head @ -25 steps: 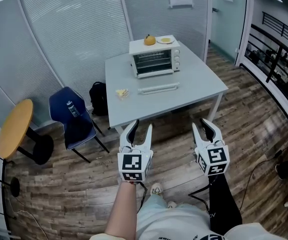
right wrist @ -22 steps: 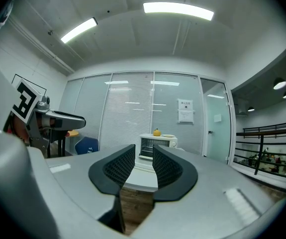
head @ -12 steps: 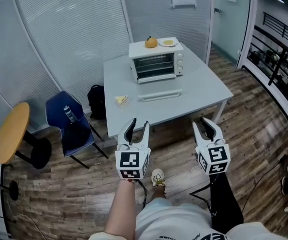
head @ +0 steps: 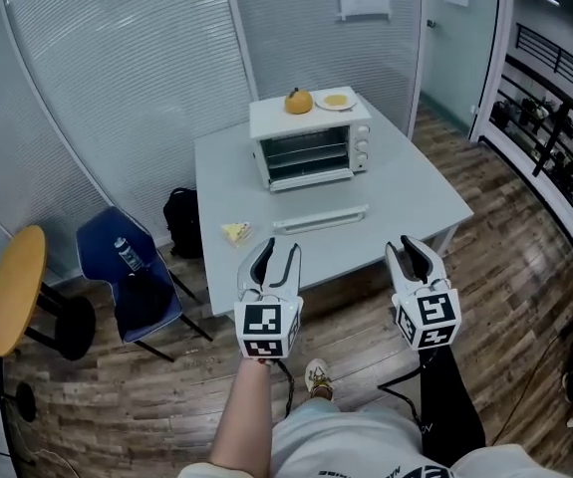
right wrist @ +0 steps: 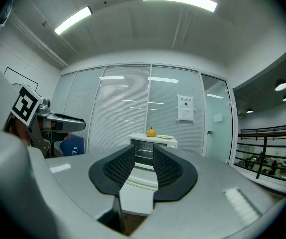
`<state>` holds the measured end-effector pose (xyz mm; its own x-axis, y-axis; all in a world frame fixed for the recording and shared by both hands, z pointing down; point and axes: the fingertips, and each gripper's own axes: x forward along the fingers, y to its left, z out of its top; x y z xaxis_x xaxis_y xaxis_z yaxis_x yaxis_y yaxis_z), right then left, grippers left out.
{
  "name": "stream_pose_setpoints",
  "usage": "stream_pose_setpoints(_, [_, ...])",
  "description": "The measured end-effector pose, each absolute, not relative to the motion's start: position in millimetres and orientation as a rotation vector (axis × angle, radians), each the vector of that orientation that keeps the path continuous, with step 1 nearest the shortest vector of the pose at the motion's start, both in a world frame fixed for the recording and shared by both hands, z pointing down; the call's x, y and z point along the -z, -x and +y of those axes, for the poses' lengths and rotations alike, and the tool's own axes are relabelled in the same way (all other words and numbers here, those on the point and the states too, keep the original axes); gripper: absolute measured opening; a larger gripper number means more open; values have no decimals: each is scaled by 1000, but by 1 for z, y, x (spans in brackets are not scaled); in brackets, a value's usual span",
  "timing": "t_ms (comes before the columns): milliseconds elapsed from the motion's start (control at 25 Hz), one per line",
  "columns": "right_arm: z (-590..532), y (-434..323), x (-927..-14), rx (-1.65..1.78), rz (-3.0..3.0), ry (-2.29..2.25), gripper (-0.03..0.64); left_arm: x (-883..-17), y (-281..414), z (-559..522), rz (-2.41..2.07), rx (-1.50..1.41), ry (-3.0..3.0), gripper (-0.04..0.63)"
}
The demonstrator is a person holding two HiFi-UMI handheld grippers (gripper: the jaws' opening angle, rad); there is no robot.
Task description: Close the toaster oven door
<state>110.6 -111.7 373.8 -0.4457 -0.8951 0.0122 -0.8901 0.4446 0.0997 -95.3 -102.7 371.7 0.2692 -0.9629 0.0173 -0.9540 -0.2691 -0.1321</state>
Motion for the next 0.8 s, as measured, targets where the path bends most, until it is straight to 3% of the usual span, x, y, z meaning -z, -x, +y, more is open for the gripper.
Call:
stream_pose_setpoints(400, [-227,-74,-375,90,-2584,-1658,92,-378,131,-226,1776,146,2478,183])
stream_pose_setpoints(800, [-291,-54,-430,-28,-2492,-1629,92,-454,140,-290,1787,269,2602,183])
